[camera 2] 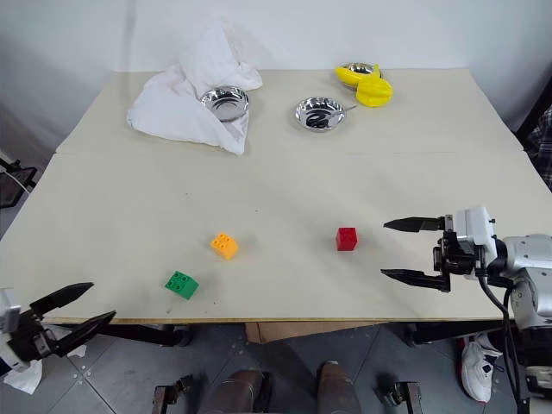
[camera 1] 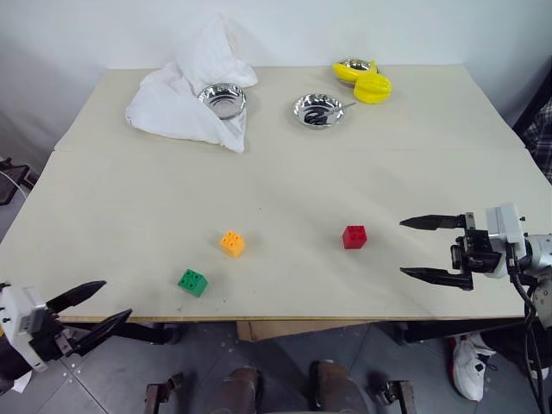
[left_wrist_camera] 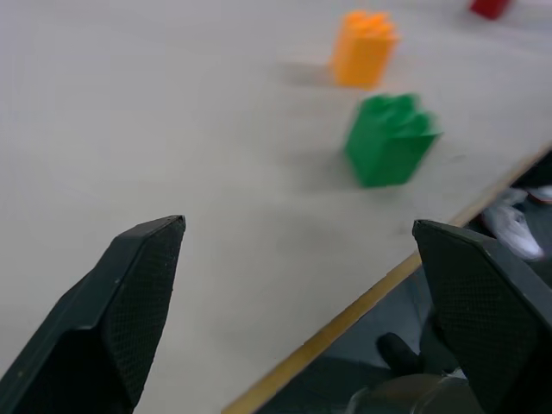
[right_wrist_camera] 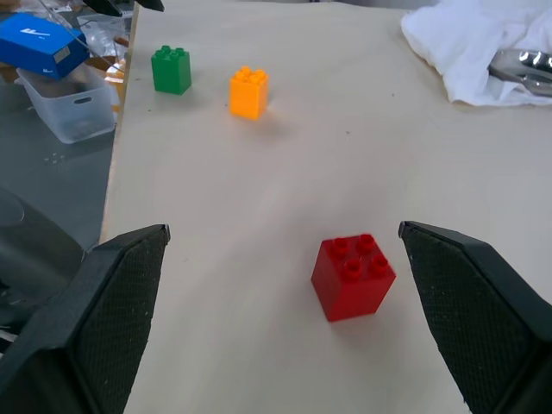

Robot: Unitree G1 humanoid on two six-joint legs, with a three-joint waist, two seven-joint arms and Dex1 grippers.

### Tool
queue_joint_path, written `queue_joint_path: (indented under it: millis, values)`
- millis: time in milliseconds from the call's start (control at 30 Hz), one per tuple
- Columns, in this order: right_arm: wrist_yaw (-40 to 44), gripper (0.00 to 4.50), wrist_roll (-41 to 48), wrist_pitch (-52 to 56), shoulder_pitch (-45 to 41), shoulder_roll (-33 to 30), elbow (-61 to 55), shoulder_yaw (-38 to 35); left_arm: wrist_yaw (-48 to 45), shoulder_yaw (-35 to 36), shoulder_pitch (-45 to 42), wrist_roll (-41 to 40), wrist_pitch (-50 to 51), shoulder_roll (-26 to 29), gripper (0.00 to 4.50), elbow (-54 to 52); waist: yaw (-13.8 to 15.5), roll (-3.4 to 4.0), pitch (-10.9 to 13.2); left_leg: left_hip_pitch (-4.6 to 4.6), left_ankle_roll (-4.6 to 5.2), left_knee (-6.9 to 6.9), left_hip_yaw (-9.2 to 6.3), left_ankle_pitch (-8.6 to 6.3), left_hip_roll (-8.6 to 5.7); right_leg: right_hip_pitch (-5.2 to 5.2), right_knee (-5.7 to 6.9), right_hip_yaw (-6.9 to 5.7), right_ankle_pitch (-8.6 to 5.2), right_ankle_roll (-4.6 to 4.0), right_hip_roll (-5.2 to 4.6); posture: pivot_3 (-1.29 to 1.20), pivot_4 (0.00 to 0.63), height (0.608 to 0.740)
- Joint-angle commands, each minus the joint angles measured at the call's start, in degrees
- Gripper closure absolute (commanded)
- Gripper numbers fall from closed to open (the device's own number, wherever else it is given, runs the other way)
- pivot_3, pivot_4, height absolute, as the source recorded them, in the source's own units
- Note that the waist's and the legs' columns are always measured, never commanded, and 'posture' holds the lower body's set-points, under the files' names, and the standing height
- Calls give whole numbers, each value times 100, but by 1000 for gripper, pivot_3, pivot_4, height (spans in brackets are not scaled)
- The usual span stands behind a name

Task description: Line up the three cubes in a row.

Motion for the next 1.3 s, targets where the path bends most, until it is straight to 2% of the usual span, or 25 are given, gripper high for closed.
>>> queue_joint_path:
  millis: [33, 133, 333, 533, 633, 867, 900, 1000, 1167, 1233, 1300]
  values:
    - [235, 29, 96, 203, -30, 2, -277, -55, 393, -289, -151, -153, 246, -144, 0, -810, -7, 0, 0, 0, -2, -1, 0, -2, 4, 0, -1, -1, 0, 0, 1, 0, 150, 740]
    - [235, 29, 158, 440, 0, -2, -574, -1, 903, -568, -368, -350, 657, -330, 0, -1383, -3, 1, 1, -2, -4, 2, 0, -5, 9, -3, -1, -2, 1, -1, 4, 0, 150, 740]
    - [159, 29, 234, 799, 166, 53, -1279, 121, 2211, -1689, -621, 640, 1157, -771, 0, -1725, -5, 2, 0, 2, -7, -2, 10, -7, 16, -5, -1, -4, 1, -2, 13, 0, 150, 740]
    - [47, 29, 248, 961, 212, 76, -1494, 69, 2701, -2142, -758, 1188, 1175, -968, 0, -1612, 61, 1, 1, 0, -7, 7, 13, -8, 16, -5, 0, -6, 2, -2, 15, 0, 150, 740]
    - [23, 0, 218, 971, 228, 77, -1494, 45, 2819, -2101, -791, 1262, 1226, -976, 656, -1488, 119, 0, 1, 0, -7, 7, 16, -8, 16, -6, -1, -6, 2, -2, 15, 0, 150, 740]
    - [79, 0, 148, 954, 387, -12, -1408, -33, 2382, -1977, -717, 1005, 1356, -645, 2887, -1513, 136, 0, 1, 0, -7, 8, 15, -8, 16, -5, -1, -6, 2, -2, 14, 0, 150, 740]
    - [92, 0, 131, 946, 418, -37, -1368, -53, 2280, -1940, -719, 957, 1340, -584, 3012, -1500, 135, 0, 1, 0, -7, 8, 15, -8, 17, -5, -1, -6, 2, -2, 14, 0, 150, 740]
    - [134, 0, 85, 890, 479, -80, -1271, -113, 2027, -1844, -761, 838, 1234, -465, 3010, -1456, 132, 1, 1, -1, -7, 8, 15, -8, 17, -5, -2, -6, 2, -2, 14, 0, 150, 740]
    - [138, 0, -16, 755, 574, -193, -962, -371, 459, -1482, -1679, -165, 1220, 377, 3010, -1329, 165, 0, 1, -5, -9, 16, 7, -8, 21, -4, 0, -11, 4, -7, 14, 0, 150, 740]
    - [204, 0, -58, 675, 683, -266, -873, -500, 58, -1981, -2710, -54, 1361, 729, 3010, -958, 175, 2, 0, -3, -12, 20, 3, -8, 23, 2, -3, -14, 10, -17, 14, 0, 150, 740]
    - [268, 0, -98, 604, 782, -370, -754, -641, -343, -2706, -3970, 277, 1401, 840, 3010, -456, 207, 2, 0, -5, -11, 27, 1, -8, 19, 5, -4, -22, 10, -16, 12, 0, 150, 740]
